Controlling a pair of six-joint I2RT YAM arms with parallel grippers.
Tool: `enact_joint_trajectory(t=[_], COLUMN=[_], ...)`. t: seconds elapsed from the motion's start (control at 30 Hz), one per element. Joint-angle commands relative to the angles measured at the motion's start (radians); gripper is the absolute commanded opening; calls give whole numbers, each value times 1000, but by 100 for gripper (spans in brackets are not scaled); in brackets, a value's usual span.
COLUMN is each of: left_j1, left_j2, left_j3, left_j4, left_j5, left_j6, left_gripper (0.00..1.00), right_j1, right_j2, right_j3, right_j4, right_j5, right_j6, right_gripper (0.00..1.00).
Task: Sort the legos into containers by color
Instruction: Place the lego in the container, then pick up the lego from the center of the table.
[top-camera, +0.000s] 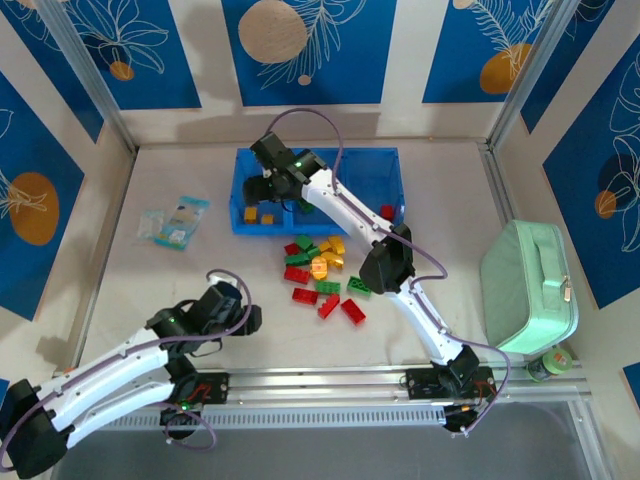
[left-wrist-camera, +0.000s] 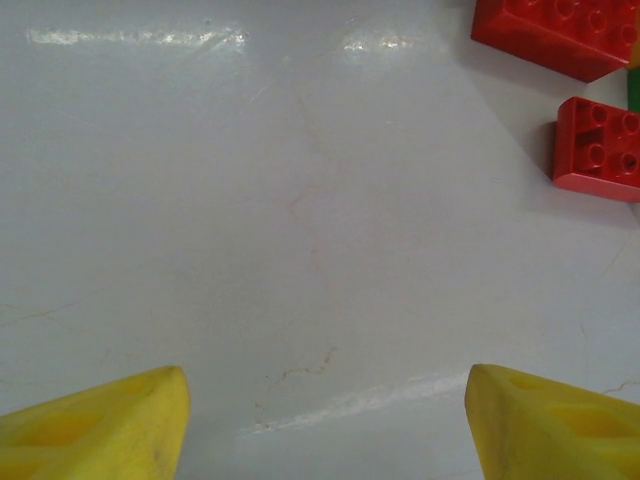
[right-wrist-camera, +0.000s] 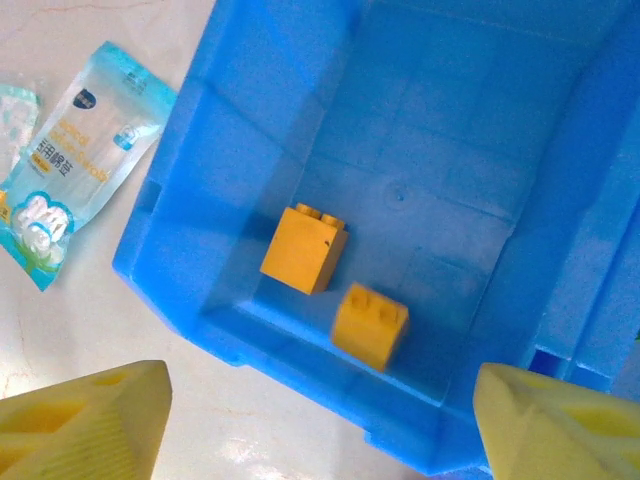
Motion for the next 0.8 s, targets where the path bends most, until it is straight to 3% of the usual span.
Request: enact_joint_trajectory(t=[0.0, 0.17, 0.47, 0.77], left_j1=[-21, -49, -70, -71], left_j2=[28, 132, 466, 835], left_j3=[44, 109, 290, 597], left_j4=[17, 72, 229, 233], left_j5=[-29, -33, 14, 39], left_j6=[-9, 25, 96, 157], left_gripper=[73, 73, 73, 72], right_j1=[9, 15, -23, -143], right_j2=[-45, -248, -774, -1171], right_j3=[34, -136, -884, -1490], right_j4=[-10, -11, 219, 322], right_j5=[42, 120, 176, 169], right_j6=[0, 2, 23, 161], right_gripper=[81, 81, 81, 80])
